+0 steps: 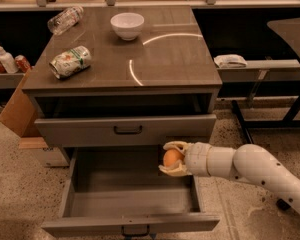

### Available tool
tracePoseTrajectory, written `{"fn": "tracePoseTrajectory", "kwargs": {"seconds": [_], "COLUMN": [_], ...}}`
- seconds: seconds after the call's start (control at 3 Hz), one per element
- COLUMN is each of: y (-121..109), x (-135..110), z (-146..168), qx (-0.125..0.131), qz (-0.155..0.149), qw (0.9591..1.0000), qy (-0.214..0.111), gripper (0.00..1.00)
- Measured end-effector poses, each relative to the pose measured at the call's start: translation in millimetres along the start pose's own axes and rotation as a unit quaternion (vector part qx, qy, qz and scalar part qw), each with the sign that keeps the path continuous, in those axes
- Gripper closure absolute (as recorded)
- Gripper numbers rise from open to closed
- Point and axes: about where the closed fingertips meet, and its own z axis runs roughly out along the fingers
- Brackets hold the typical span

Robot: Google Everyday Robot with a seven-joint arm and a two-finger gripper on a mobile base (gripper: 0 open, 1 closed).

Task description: Pick orange from middle drawer and place on counter

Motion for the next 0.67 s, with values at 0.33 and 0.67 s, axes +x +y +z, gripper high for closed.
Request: {"fn": "tracePoseTrajectory", "kwargs": {"seconds": [0.33,0.67], "y": [-34,-63], "x": [-63,-95], "z": [-39,-73], "qx": [0.028,0.054], "qz": [-0.055,-0.094], "qw": [0.9981,0.9941], "qy": [0.004,0.006], "gripper": [1.00,1.00]}}
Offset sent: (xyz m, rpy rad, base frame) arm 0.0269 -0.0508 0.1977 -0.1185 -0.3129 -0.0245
